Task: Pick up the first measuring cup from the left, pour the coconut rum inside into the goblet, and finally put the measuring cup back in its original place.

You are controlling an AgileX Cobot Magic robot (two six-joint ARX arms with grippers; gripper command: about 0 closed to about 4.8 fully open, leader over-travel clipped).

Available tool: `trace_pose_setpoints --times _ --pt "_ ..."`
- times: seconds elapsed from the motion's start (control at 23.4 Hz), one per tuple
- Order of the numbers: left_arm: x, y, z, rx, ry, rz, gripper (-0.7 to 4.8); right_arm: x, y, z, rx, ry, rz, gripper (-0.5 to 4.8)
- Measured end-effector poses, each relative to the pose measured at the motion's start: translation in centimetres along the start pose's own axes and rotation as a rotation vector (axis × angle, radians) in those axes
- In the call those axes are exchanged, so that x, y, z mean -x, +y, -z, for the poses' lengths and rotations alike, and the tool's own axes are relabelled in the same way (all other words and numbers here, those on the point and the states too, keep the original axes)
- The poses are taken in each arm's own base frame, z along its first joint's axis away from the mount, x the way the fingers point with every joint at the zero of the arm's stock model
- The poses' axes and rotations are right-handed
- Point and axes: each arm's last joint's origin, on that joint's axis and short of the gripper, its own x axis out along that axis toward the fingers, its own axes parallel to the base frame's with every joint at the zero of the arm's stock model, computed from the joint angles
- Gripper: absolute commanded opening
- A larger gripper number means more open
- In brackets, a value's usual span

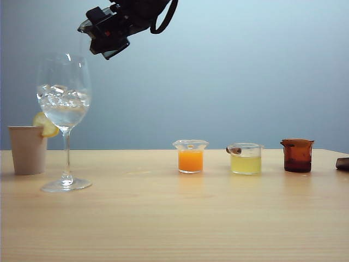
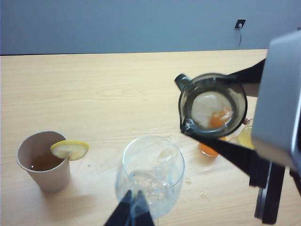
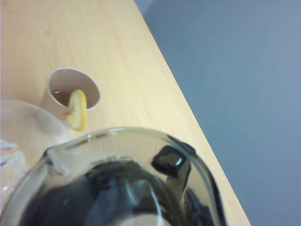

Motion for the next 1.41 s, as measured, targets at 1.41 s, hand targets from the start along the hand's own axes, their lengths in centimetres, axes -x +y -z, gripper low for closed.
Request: trace_pose_setpoints --times 1.41 --pt "0.0 0.0 0.0 0.0 0.0 0.0 -0.04 -1.4 0.8 -0.5 0.307 -0.045 0.08 0.95"
